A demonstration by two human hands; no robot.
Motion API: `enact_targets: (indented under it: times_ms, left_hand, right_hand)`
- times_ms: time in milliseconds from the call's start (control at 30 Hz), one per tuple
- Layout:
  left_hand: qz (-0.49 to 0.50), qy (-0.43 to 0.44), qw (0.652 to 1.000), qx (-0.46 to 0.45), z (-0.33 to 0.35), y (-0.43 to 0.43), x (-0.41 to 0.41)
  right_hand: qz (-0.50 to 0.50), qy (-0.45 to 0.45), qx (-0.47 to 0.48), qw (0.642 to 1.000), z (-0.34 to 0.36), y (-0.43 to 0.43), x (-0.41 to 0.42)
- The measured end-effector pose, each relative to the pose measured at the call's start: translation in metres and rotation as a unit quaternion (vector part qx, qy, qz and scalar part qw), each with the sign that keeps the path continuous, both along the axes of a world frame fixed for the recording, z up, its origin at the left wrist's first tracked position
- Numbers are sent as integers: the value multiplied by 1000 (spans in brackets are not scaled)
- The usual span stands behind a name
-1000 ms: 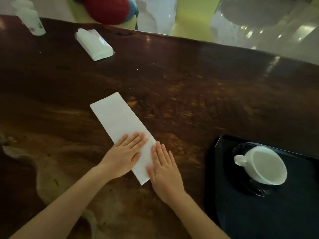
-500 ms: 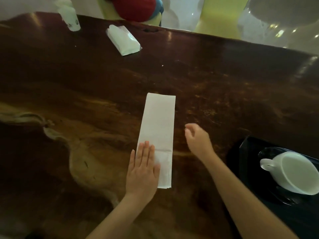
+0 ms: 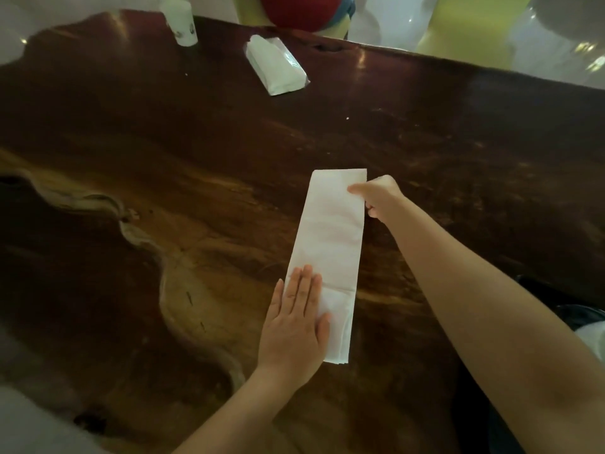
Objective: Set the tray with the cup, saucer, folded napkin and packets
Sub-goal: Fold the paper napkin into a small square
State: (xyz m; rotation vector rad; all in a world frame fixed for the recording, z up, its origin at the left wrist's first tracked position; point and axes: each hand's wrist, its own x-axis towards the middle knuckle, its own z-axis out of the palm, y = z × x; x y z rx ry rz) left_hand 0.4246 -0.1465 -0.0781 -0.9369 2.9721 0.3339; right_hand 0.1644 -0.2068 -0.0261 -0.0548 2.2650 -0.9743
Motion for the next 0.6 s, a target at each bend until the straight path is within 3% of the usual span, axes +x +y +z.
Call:
enact_targets:
  times_ms: [167, 400, 600]
  left_hand:
    - [-2, 2, 1000, -7, -3, 0, 0]
    - [0, 4, 1000, -1, -2, 1, 1]
    - [-6, 3, 1000, -2, -1, 0, 1]
  right_hand:
    - [-5, 63, 13, 998, -7, -4, -14]
    - [-28, -58, -74, 995, 5, -9, -14]
    - [22, 1, -95, 995, 12, -9, -12]
